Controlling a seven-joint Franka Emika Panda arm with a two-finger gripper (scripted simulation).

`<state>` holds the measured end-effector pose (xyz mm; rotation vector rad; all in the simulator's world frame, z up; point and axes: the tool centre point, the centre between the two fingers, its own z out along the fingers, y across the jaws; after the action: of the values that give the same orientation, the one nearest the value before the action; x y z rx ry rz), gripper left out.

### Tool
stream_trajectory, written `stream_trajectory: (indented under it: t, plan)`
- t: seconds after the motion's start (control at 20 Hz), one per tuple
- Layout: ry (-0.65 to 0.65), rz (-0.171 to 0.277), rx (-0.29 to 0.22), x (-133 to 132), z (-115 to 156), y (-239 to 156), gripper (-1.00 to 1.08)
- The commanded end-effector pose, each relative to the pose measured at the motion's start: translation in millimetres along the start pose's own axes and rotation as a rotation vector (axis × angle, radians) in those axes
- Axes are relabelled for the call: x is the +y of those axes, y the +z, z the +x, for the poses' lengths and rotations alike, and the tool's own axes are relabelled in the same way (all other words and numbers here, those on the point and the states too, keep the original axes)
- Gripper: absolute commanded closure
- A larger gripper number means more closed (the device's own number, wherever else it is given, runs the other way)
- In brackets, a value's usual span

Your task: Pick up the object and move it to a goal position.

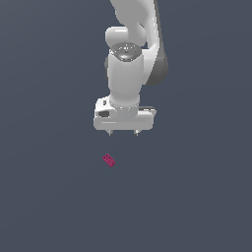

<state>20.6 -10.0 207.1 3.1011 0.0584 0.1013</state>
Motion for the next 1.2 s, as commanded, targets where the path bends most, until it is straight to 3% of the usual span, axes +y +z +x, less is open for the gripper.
stream_trajectory:
  t: [0.0, 0.5, 1.15]
  plan:
    - [0.000, 0.000, 0.000, 0.0, 0.0, 0.0, -0.92]
    - [-0.025, 0.004, 0.027, -7.9, 2.7, -19.4, -0.92]
    - [-0.072, 0.002, 0.019, -2.3, 5.2, -7.8, -0.92]
